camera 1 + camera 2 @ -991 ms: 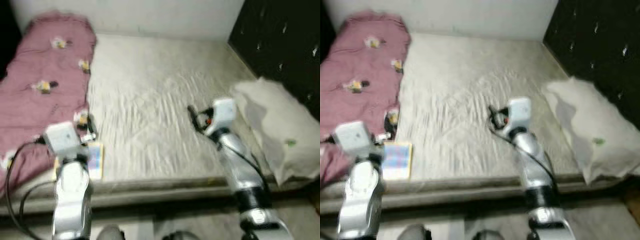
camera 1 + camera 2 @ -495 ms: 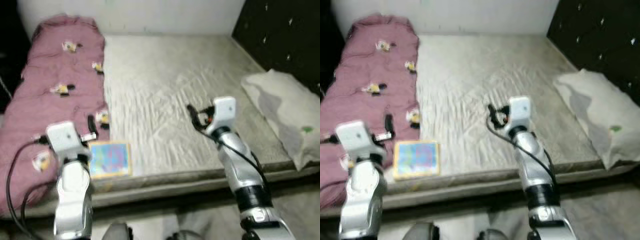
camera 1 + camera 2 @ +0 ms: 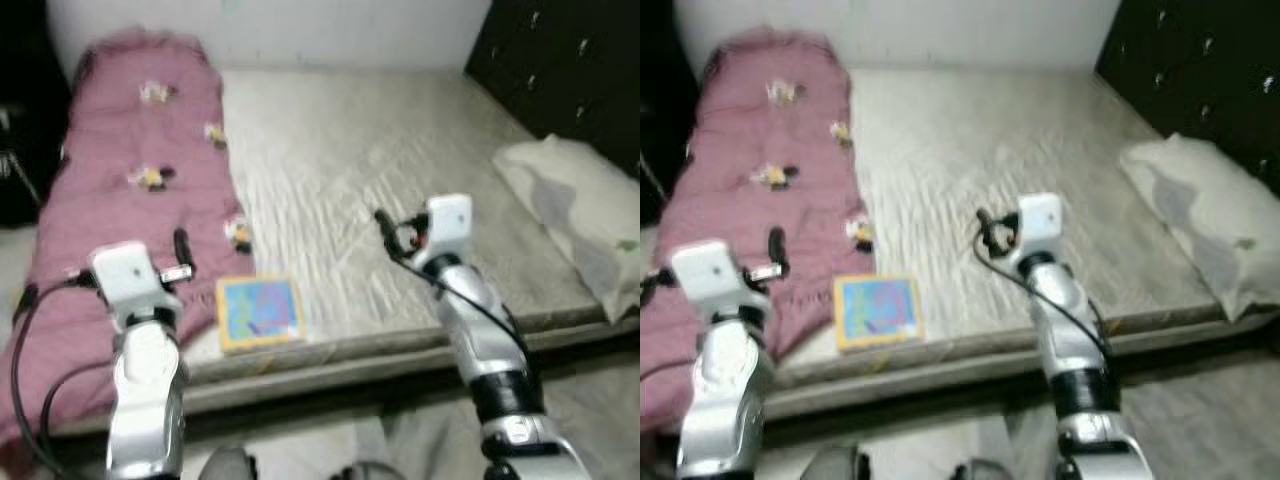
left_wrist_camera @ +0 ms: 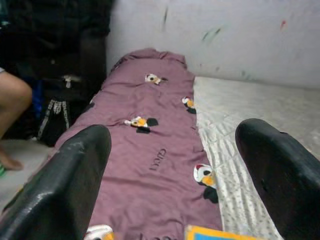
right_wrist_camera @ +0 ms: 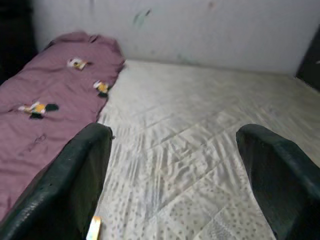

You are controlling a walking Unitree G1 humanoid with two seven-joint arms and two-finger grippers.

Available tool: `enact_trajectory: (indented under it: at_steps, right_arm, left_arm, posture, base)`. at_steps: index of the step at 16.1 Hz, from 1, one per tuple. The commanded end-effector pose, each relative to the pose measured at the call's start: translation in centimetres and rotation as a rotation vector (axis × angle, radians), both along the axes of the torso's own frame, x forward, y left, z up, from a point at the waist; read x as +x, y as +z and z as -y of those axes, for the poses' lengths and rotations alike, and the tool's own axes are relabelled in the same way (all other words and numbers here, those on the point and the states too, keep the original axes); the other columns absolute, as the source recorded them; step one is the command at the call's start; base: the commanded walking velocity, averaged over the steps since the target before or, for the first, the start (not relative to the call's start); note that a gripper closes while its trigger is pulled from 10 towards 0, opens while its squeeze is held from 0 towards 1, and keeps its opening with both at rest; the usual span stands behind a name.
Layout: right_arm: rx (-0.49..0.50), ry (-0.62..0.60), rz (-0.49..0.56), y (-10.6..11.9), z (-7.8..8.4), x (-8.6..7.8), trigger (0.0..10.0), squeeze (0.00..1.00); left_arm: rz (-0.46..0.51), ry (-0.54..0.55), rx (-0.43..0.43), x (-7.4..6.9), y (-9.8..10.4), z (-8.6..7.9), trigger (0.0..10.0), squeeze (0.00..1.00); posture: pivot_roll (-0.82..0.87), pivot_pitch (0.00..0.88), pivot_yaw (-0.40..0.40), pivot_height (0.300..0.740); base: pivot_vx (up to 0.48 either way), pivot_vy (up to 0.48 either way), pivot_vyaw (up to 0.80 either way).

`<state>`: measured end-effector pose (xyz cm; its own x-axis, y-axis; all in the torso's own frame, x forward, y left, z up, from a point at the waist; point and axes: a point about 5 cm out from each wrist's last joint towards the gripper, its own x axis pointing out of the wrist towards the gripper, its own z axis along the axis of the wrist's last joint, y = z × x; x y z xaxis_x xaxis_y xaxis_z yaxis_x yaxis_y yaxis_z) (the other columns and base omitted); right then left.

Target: Clean up the room

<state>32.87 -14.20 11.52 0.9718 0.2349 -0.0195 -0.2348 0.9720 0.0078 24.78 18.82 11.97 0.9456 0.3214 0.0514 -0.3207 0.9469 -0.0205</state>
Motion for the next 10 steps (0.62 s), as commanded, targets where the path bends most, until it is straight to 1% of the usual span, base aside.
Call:
enact_trajectory:
  at_steps: [1,6,10]
  right_arm:
    - [0.009,0.012,0.03,0.77,-0.6,0.28,10.0,0.0]
    - [0.009,0.008,0.031,0.75,-0.54,0.25,10.0,0.0]
    - [0.008,0.007,0.034,0.8,-0.59,0.28,10.0,0.0]
  left_arm:
    - [0.029,0.016,0.029,-0.03,0.58,-0.46,10.0,0.0]
    - [0.058,-0.036,0.02,-0.1,0.96,-0.14,10.0,0.0]
    - [0.067,-0.05,0.016,-0.14,1.03,-0.12,10.0,0.0]
  posture:
    - [0.05,0.0,-0.091,0.74]
    - [0.04,0.0,-0.088,0.74]
    - [0.04,0.0,-0.088,0.74]
  base:
    - [0.0,0.0,0.0]
    - [0.0,0.0,0.0]
    - [0.265,0.0,0.0]
